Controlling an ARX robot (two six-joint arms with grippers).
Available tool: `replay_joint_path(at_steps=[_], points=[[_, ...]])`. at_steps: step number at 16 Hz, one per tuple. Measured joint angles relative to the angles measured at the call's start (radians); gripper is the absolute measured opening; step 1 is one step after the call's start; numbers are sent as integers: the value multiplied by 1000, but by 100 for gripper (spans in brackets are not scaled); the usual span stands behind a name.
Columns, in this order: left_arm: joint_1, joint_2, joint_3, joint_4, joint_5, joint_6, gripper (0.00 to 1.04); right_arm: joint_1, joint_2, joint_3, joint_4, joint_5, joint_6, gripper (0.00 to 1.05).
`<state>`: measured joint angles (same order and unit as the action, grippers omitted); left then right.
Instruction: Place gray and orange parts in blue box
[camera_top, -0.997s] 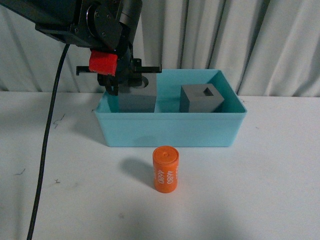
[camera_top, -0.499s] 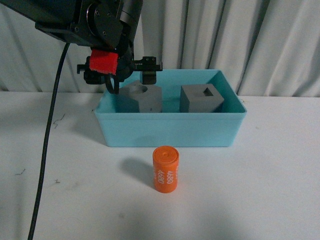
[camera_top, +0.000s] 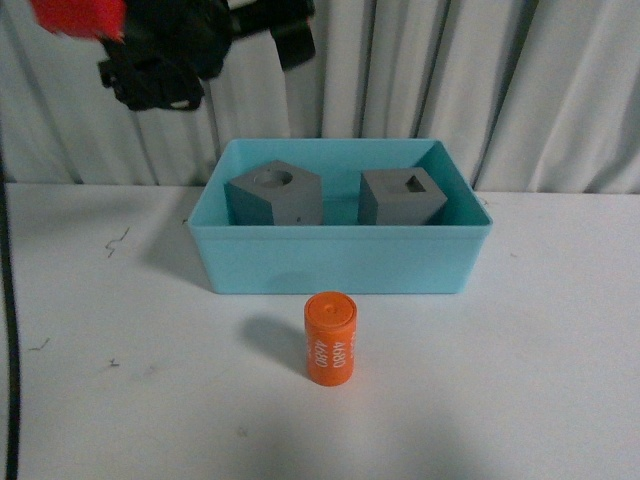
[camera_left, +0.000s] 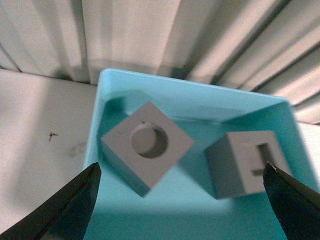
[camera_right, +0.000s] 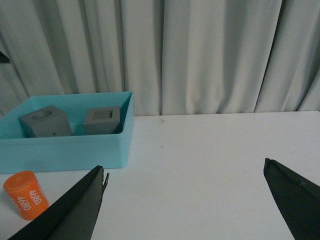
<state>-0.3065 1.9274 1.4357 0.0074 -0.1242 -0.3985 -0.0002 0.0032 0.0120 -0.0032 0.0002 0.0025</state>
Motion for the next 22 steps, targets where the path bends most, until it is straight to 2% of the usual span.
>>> replay_joint_path(at_steps=[1,3,4,6,7,8,10,11,12,15,18,20,22], points=[[6,-142,-131,46,75,-37,98,0,0,0,0,0,0,98],[71,-501,-486,29,256,-118,98,0,0,0,-1,0,0,98],[92,-601,-602,16,275,-135,98,0,0,0,0,0,0,98],[92,-613,-631,24,279,-150,98,0,0,0,0,-1,0,98],[72,-600,-667,171,216,-119,94,0,0,0,0,0,0,98],[64,-606,-748,378,86,-15,85,0,0,0,-2,0,0,98],[87,-670,-935,645,-55,192,67,0,0,0,0,0,0,98],[131,-725,-1016,758,-65,293,53,0,0,0,-1,0,0,98],[146,-774,-1056,785,-54,330,42,0,0,0,0,0,0,98],[189,-892,-1202,775,6,378,1,0,0,0,-1,0,0,98],[219,-992,-1263,754,28,382,2,0,0,0,0,0,0,98],[298,-1097,-1325,696,118,383,2,0,0,0,0,0,0,98],[311,-1160,-1346,664,116,383,2,0,0,0,0,0,0,98]])
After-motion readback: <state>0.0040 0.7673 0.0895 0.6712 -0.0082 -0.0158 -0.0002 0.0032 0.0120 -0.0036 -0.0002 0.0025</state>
